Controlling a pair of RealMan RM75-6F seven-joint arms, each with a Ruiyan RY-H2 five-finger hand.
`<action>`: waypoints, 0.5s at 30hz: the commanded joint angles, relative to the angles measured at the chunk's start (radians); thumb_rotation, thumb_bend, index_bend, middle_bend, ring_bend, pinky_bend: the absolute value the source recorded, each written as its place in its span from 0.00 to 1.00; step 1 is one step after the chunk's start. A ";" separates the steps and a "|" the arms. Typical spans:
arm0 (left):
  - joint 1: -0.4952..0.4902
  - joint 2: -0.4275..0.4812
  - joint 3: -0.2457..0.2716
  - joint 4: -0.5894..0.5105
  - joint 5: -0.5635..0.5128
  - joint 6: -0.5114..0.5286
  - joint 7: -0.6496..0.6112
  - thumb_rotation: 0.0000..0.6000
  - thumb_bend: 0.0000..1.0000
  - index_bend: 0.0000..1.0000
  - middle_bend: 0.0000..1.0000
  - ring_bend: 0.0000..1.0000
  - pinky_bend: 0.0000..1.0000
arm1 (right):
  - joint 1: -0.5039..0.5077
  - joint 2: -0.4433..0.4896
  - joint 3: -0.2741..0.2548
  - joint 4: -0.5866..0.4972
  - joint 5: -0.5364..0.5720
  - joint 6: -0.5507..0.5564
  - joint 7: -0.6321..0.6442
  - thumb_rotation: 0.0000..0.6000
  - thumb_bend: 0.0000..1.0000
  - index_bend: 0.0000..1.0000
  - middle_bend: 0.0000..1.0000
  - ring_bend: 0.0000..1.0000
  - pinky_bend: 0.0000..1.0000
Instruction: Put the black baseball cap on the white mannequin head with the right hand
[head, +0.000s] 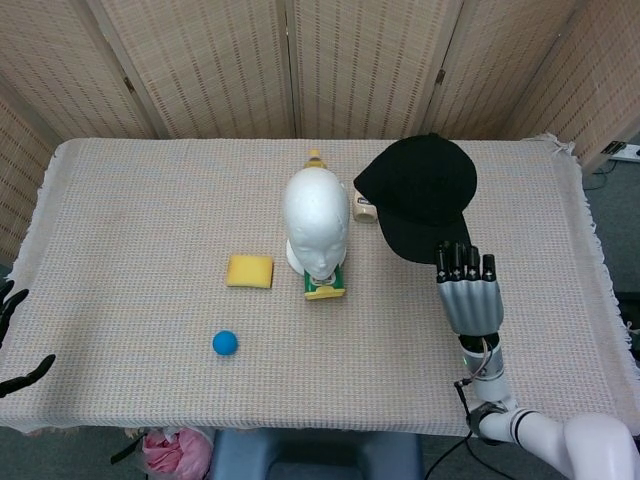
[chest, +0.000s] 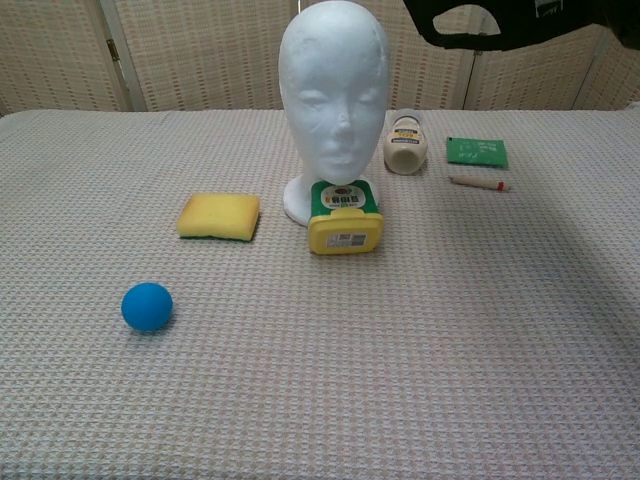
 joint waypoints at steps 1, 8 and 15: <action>-0.002 0.001 -0.001 0.003 -0.003 -0.006 -0.012 1.00 0.25 0.09 0.00 0.00 0.20 | 0.069 0.107 0.044 -0.259 -0.081 -0.067 -0.276 1.00 0.65 0.80 0.69 0.73 0.92; -0.006 0.014 -0.007 0.017 -0.021 -0.021 -0.068 1.00 0.25 0.09 0.00 0.00 0.20 | 0.130 0.080 0.117 -0.347 -0.075 -0.190 -0.431 1.00 0.65 0.80 0.69 0.73 0.92; -0.007 0.020 -0.007 0.024 -0.023 -0.026 -0.095 1.00 0.25 0.09 0.00 0.00 0.20 | 0.178 -0.006 0.144 -0.286 -0.079 -0.250 -0.487 1.00 0.65 0.80 0.69 0.74 0.92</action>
